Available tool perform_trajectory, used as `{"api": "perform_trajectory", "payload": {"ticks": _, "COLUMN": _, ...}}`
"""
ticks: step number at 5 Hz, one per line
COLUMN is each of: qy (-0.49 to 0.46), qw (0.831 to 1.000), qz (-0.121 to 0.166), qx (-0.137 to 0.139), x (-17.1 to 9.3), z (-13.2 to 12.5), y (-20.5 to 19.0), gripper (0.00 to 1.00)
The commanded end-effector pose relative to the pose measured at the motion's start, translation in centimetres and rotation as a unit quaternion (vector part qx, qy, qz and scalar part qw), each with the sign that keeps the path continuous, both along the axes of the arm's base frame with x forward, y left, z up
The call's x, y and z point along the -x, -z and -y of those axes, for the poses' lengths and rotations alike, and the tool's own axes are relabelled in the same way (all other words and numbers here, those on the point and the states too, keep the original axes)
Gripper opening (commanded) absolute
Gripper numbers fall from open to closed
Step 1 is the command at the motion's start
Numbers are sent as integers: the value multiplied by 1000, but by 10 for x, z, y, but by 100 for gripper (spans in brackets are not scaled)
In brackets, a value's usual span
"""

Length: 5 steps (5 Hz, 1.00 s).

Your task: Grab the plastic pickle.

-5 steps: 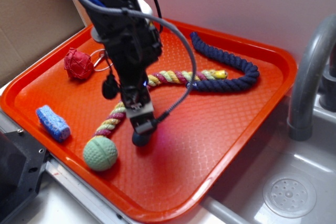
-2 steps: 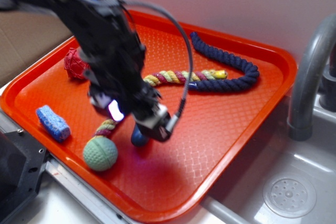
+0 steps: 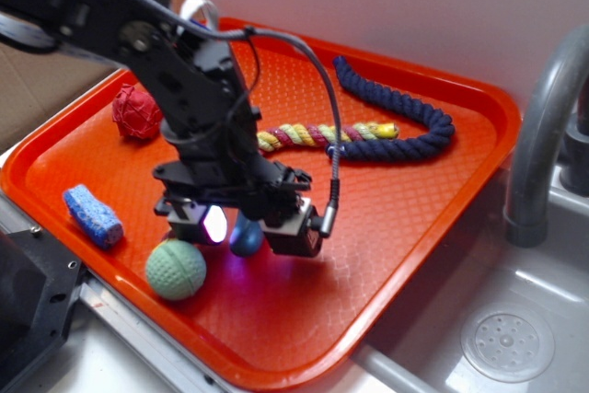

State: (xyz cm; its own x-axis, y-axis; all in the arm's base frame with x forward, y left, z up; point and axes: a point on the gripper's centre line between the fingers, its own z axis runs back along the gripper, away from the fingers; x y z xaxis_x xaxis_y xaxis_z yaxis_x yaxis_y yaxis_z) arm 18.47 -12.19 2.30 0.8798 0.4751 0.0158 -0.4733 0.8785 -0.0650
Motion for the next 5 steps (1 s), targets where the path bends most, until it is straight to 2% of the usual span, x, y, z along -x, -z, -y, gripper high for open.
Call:
{"api": "perform_trajectory", "payload": {"ticks": 1, "qy": -7, "qw": 1000, "qz": -17, "qx": -24, "x": -16, "z": -36, "y": 15, "gripper": 100}}
{"api": "perform_trajectory", "payload": {"ticks": 2, "qy": 24, "qw": 998, "qz": -28, "qx": -55, "x": -32, "z": -38, "y": 18, "gripper": 0}}
{"api": "perform_trajectory", "payload": {"ticks": 3, "qy": 50, "qw": 997, "qz": -33, "qx": -54, "x": -40, "z": -39, "y": 20, "gripper": 0}}
{"api": "perform_trajectory", "payload": {"ticks": 4, "qy": 110, "qw": 993, "qz": -14, "qx": -50, "x": -53, "z": -37, "y": 5, "gripper": 0}}
{"api": "perform_trajectory", "payload": {"ticks": 5, "qy": 180, "qw": 981, "qz": 34, "qx": -63, "x": -77, "z": -41, "y": -47, "gripper": 0}}
